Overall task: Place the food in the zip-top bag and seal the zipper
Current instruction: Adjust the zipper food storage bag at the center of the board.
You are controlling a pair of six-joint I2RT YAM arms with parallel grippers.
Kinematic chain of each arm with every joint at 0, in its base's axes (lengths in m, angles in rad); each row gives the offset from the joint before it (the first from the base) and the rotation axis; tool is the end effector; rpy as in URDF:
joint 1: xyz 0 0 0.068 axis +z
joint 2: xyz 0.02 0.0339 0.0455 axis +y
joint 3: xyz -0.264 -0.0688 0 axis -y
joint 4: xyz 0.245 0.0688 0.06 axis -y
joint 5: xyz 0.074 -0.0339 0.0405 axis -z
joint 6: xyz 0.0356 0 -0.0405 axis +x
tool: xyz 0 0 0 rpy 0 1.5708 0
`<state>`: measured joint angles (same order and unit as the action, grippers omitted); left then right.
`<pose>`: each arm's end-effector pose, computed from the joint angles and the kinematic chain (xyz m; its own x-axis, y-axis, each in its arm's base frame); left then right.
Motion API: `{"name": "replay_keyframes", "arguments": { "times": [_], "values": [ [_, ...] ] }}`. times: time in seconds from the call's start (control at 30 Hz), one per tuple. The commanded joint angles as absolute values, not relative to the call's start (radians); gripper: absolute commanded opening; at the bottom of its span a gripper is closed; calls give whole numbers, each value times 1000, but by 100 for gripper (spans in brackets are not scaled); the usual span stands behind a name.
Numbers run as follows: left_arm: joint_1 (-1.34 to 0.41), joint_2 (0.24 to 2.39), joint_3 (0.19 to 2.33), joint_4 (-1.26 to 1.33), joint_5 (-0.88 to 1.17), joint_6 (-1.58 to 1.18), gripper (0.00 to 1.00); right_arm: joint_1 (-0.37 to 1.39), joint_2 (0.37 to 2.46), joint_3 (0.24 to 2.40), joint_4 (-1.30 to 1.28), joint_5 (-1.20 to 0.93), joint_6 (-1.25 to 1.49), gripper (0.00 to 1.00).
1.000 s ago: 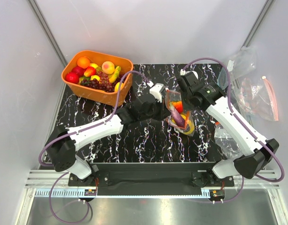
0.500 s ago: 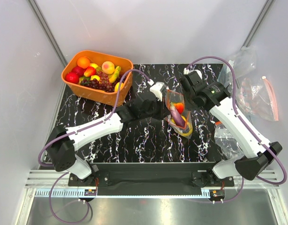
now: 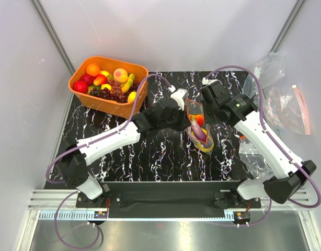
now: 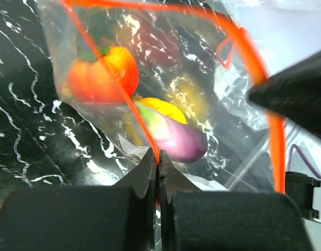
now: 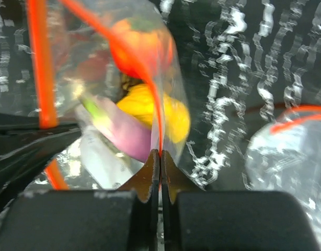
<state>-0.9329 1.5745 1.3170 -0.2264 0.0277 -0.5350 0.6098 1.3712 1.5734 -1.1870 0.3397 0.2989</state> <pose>0.2197 -0.2980 0.3221 -0.6552 0.0281 -0.7549 0.5621 0.6857 -0.4624 0.2159 0.1364 0.3906 -0.7672 -0.1973 -0.6103 -0.1706 0.9800 -0.1025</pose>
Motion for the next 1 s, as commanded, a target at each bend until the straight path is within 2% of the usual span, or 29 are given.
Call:
{"name": "replay_keyframes", "arguments": {
  "times": [0.0,0.17,0.3,0.37,0.53,0.63,0.73,0.97],
  "values": [
    [-914,1562,1430,-317,5,-466,0,618,1327,1555,-1034,210,276,0],
    [-893,1540,1589,-540,-86,-393,1,600,1278,1529,-979,299,295,0],
    [-896,1543,1686,-610,-16,-376,3,494,1285,1444,-936,207,285,0],
    [-896,1545,1663,-583,43,-379,3,451,1284,1413,-946,201,281,0],
    [-842,1580,1487,-436,188,-416,2,440,1229,1580,-1038,310,270,0],
    [-781,1621,1434,-364,306,-457,0,439,1210,1655,-1068,269,284,0],
    [-776,1629,1407,-350,292,-457,0,439,1212,1576,-1013,139,301,0],
    [-776,1602,1382,-350,259,-440,0,439,1264,1327,-862,-23,334,0]
  ]
}}
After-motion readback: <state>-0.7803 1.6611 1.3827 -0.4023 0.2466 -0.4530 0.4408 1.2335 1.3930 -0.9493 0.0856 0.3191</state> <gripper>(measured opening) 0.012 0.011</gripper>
